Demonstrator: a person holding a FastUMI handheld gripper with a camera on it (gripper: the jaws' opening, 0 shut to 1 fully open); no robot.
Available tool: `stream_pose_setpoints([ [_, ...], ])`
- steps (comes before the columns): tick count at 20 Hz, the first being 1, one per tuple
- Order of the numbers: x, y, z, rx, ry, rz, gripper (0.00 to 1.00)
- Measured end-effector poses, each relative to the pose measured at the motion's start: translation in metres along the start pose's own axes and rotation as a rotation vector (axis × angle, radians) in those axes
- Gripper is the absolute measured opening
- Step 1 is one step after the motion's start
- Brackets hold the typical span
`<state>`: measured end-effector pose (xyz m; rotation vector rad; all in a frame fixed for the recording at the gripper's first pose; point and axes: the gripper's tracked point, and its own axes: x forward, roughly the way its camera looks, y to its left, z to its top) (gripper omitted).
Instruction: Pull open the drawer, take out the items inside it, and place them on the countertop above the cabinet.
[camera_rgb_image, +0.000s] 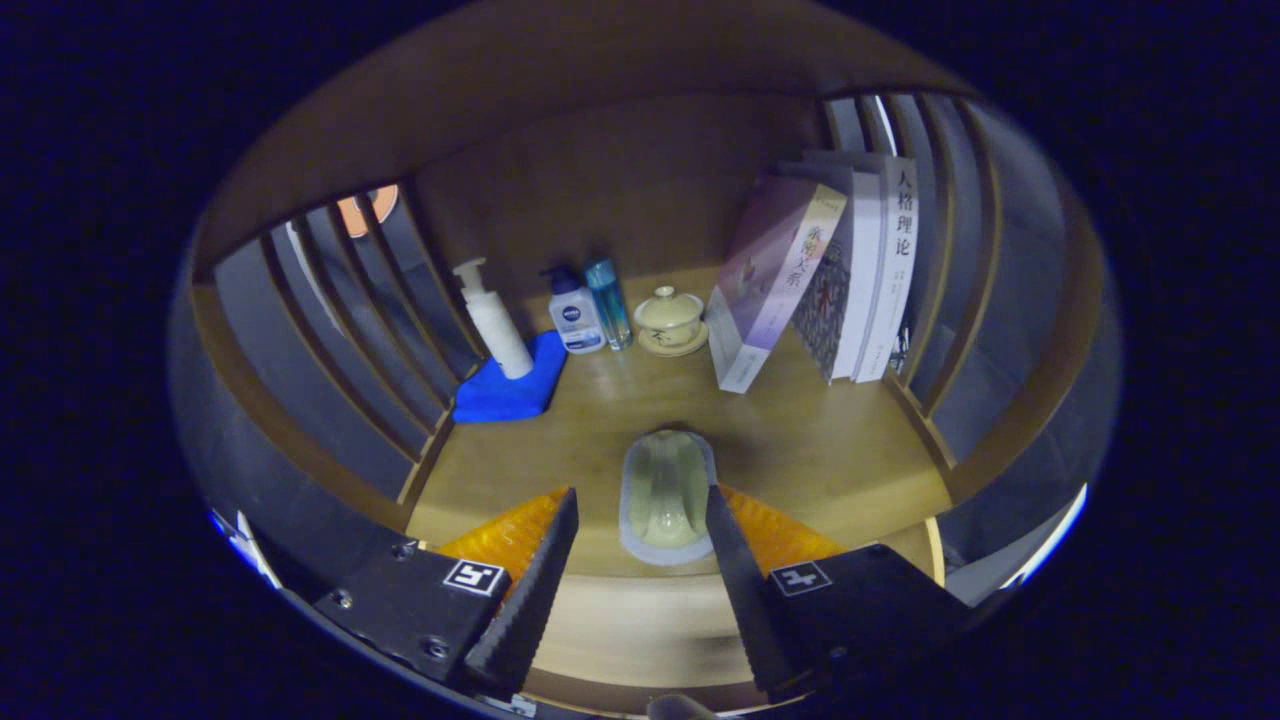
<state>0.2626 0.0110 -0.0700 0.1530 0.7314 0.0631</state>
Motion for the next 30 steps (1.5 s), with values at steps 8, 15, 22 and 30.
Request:
stream_pose_setpoints([
  [8,-0.085,0.028,-0.017,-0.065,-0.183,0.053,1.0],
  [15,-0.143,0.039,-0.055,-0.083,-0.368,0.098,0.98],
  [22,-0.193,0.026,-0.09,-0.116,-0.576,0.063,0.98],
  [30,-0.206,0.002,-0.146,-0.139,-0.709,0.001,0.98],
])
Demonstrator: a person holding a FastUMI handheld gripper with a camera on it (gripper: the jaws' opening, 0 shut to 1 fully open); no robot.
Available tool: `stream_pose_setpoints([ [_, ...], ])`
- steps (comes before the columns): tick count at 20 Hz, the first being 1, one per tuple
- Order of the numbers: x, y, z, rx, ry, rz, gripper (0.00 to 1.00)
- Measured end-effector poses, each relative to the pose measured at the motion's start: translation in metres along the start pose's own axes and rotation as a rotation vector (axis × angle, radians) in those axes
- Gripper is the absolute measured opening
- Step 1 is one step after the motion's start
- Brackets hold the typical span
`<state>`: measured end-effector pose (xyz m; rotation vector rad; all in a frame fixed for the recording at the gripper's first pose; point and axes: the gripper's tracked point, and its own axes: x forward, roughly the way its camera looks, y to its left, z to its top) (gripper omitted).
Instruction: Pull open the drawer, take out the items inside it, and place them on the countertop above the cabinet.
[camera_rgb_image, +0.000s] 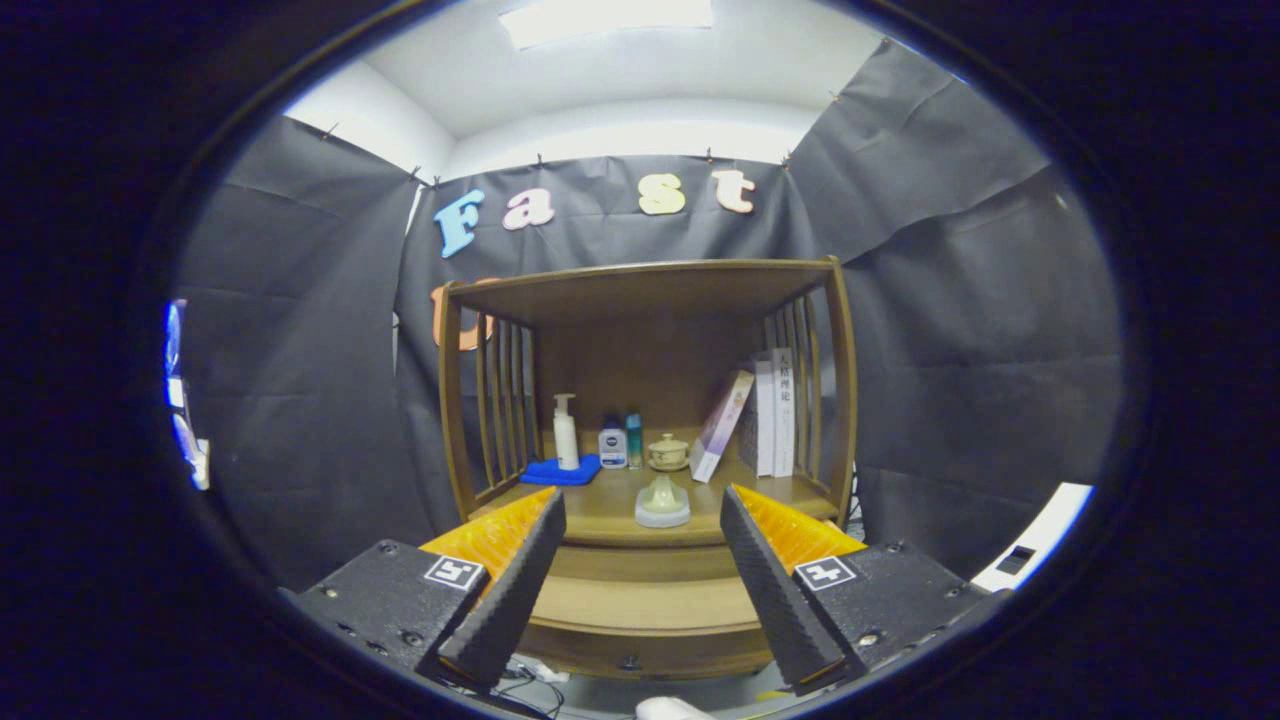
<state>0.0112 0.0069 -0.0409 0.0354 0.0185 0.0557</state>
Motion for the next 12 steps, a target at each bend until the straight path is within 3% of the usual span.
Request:
stream_pose_setpoints([
  [6,-0.022,-0.012,-0.043,0.021,-0.036,-0.011,0.98],
  [9,-0.034,-0.02,-0.09,0.107,0.034,-0.014,0.98],
  [12,-0.032,-0.034,-0.137,0.083,0.124,-0.059,0.99],
])
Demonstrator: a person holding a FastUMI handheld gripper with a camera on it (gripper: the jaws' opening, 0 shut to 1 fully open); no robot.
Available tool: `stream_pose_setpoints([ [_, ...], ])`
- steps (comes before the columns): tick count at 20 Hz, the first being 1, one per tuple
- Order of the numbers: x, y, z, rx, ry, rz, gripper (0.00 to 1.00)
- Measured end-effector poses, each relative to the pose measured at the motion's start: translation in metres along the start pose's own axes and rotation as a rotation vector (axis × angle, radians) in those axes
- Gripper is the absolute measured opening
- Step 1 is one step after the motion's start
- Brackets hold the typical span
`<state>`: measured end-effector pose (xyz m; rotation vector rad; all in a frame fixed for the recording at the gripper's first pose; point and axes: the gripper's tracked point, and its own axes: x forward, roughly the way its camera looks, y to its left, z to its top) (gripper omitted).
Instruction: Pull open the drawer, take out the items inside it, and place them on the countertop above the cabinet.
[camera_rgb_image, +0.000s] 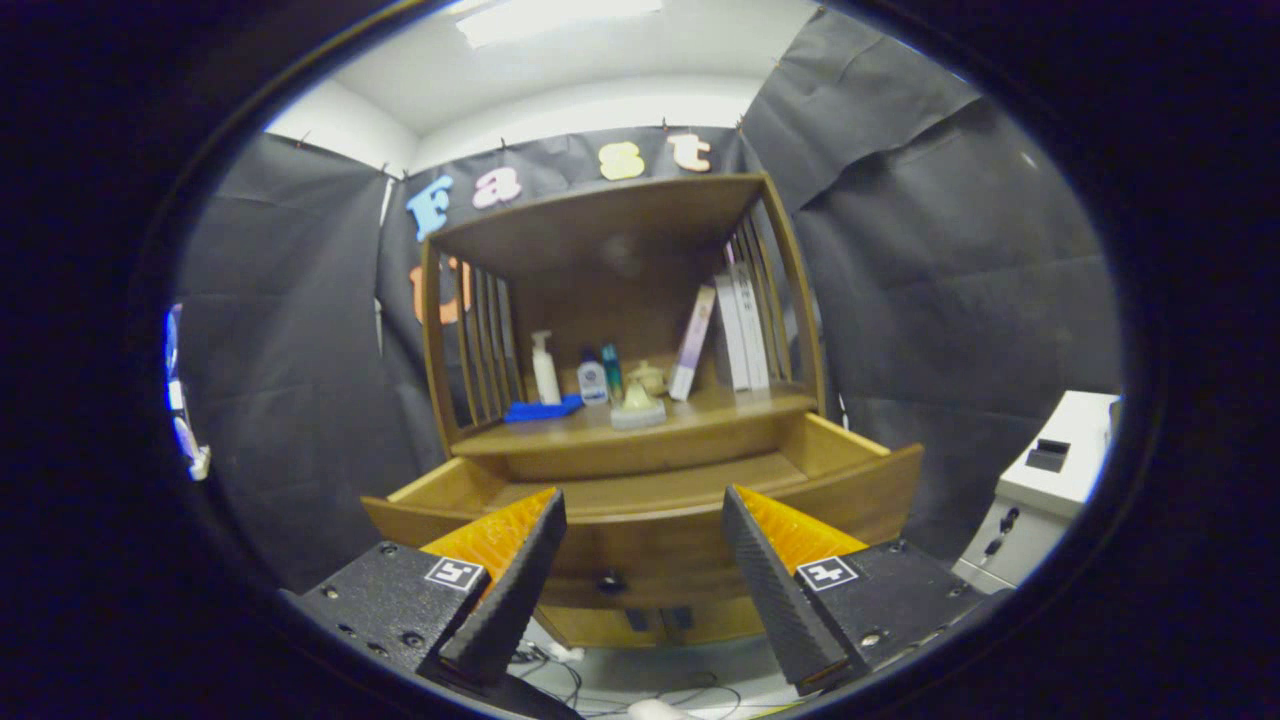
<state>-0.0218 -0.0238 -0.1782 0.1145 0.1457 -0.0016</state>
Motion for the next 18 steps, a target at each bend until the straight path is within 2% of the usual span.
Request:
stream_pose_setpoints([
  [3,0.007,-0.002,-0.027,-0.035,0.04,-0.026,0.99],
  [6,0.013,0.012,-0.052,-0.079,0.087,0.0,0.99],
  [18,0.056,0.025,-0.088,-0.158,0.123,-0.049,0.99],
])
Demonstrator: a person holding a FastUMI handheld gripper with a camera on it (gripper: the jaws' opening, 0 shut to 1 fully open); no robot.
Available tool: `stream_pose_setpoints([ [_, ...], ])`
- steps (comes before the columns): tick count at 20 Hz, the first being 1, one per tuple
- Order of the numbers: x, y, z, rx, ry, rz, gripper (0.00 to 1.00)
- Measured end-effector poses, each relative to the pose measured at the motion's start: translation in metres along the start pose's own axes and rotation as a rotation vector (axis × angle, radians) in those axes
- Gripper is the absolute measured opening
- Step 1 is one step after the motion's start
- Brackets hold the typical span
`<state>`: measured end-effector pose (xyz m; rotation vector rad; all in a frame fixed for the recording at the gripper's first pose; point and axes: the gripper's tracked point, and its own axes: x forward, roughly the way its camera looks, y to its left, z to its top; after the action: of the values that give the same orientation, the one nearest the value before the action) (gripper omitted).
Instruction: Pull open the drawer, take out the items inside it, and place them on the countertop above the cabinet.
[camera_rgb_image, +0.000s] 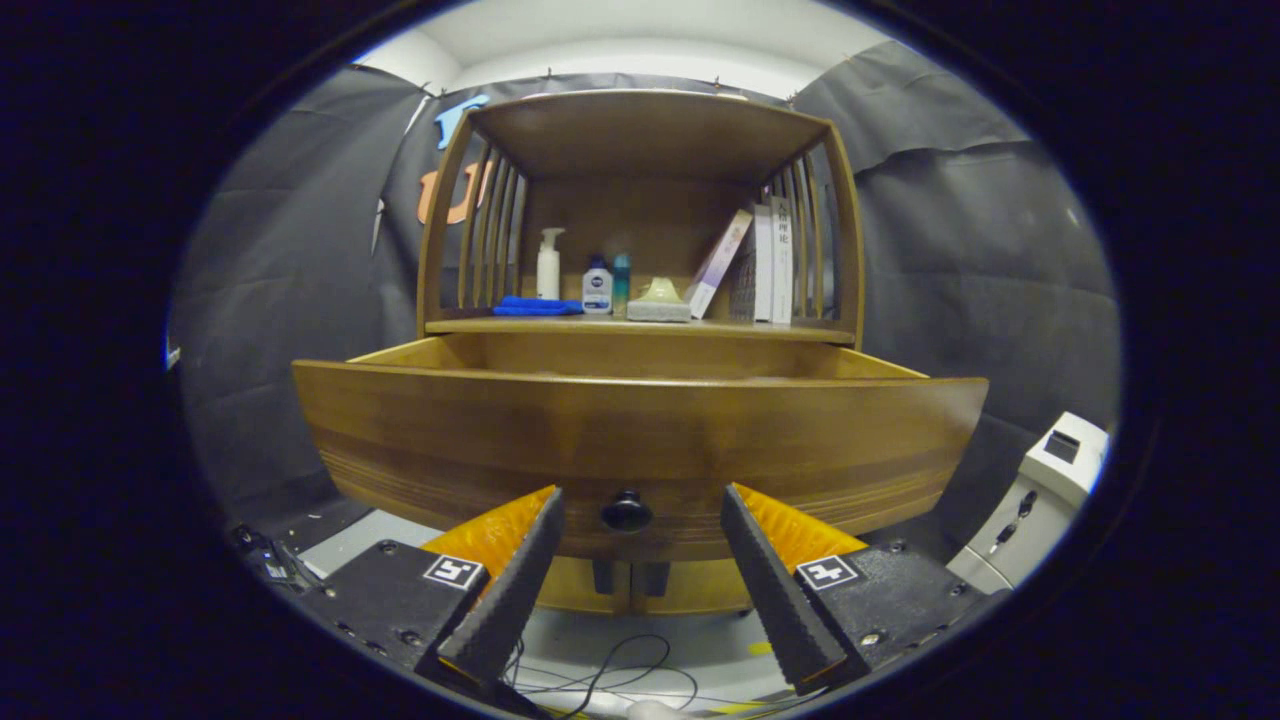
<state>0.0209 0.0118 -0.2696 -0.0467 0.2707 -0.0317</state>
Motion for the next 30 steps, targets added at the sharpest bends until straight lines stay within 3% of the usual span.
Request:
stream_pose_setpoints([
  [16,0.028,-0.006,0.012,0.033,0.009,-0.022,0.99],
  [30,0.117,0.01,0.04,0.069,0.005,-0.009,0.99],
])
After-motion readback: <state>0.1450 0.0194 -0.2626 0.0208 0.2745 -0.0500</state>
